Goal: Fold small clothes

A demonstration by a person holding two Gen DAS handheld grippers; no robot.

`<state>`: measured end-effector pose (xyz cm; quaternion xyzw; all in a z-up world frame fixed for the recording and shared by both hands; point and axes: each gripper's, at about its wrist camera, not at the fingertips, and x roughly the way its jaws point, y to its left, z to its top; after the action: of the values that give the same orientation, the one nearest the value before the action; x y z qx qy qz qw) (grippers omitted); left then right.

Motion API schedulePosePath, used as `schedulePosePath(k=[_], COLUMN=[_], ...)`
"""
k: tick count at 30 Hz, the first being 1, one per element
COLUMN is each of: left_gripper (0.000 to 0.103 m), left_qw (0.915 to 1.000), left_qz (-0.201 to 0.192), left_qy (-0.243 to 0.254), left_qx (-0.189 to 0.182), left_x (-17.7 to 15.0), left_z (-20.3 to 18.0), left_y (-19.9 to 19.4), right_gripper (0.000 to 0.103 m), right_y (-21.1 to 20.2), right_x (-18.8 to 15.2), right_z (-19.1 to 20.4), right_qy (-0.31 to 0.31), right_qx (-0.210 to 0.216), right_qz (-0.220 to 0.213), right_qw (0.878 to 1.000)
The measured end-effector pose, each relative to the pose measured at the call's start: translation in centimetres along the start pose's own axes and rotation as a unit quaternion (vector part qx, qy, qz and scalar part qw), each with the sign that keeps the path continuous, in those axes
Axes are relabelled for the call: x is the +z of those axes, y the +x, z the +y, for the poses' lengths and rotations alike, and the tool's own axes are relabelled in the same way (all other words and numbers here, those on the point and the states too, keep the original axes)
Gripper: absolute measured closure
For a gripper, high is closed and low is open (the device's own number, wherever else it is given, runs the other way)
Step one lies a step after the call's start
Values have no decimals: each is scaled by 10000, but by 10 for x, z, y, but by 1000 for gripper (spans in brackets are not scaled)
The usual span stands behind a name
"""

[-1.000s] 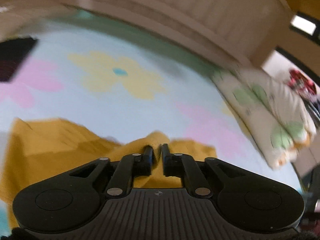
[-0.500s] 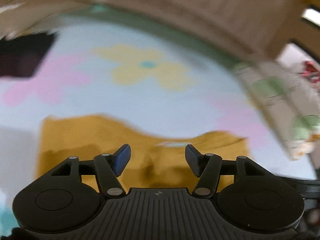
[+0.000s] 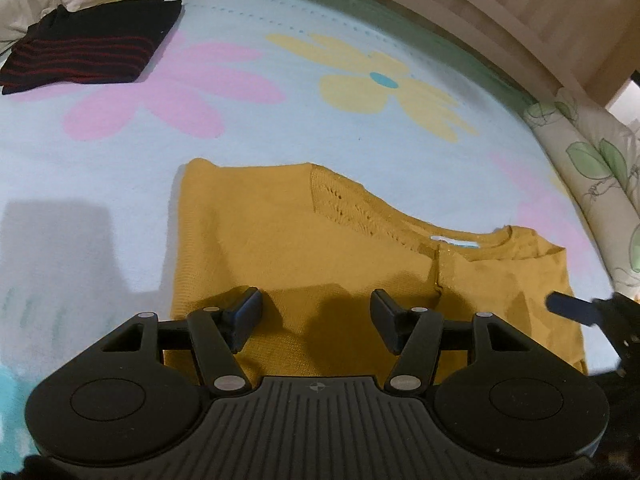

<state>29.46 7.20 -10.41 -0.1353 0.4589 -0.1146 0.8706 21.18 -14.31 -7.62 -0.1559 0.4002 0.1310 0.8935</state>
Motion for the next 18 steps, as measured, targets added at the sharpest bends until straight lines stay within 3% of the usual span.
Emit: schedulePosePath(k=[2, 5, 9, 12, 14, 18], left_gripper=[45, 45, 45, 45, 45, 45], left_qw=[10000, 10000, 9999, 9999, 10000, 10000], left_qz=[5, 9, 12, 8, 5, 6], left_qy=[32, -16, -100, -98, -70, -77], left_qx=[-19, -79, -93, -48, -40, -61], left_x=[-1, -1, 1, 1, 0, 1], left_z=[4, 5, 6, 4, 4, 6], left_y=[-4, -3, -1, 0, -1, -1], right_gripper=[23, 24, 24, 30, 30, 30], right_y=[11, 21, 14, 3, -6, -21], right_x=[0, -4, -25, -38, -43, -50], right_z=[-1, -37, -115, -153, -171, -202], right_qy=[19, 671, 1945, 2462, 2752, 3479], right_qx=[-245, -680, -1060, -1289, -1248, -554], right_qz=[106, 321, 589, 600, 459, 58], right_qw=[9996, 9949, 9734, 9587, 9522, 9359])
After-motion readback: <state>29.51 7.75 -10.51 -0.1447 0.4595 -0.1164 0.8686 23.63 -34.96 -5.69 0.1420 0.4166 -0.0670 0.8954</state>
